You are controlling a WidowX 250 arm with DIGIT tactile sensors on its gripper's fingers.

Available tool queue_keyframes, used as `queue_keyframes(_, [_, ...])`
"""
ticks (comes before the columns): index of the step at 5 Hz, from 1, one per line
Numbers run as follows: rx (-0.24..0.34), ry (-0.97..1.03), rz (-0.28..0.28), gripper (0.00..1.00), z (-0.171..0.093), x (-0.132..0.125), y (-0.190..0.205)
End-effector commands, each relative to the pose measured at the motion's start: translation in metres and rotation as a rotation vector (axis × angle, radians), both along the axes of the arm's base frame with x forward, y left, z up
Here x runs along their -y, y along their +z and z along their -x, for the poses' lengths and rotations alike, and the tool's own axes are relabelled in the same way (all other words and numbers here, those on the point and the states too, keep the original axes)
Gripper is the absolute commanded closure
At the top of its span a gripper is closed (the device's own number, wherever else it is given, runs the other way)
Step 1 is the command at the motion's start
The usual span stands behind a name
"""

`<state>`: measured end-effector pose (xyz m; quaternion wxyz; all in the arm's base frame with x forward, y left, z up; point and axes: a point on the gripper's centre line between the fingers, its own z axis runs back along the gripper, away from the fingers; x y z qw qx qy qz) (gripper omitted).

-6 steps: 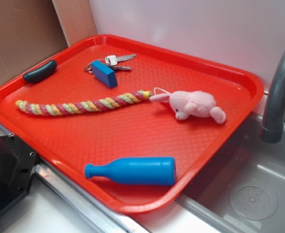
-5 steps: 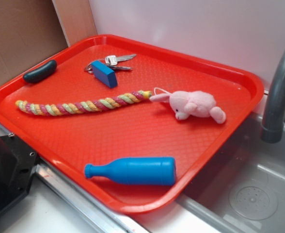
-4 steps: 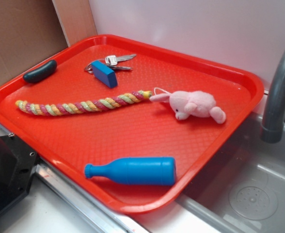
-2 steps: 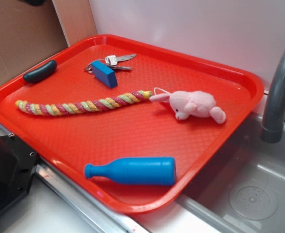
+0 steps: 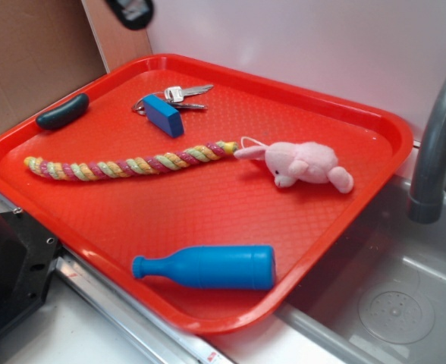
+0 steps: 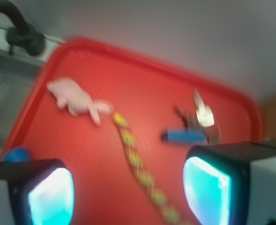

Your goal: Grab the pink bunny.

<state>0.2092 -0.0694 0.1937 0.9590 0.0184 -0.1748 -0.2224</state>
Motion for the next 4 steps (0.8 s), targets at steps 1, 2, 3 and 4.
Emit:
queue_keyframes(1, [0.11,-0.295,0.096,0.0,-0.038,0.05,-0.017])
queue_keyframes(2, [0.057,-0.328,0.057,0.0,-0.052,0.062,-0.038])
queue_keyframes(3, [-0.012,-0.356,0.042,0.0,-0.06,0.074,-0.064])
queue_keyframes(4, [-0.049,-0.399,0.04,0.0,-0.06,0.083,-0.087])
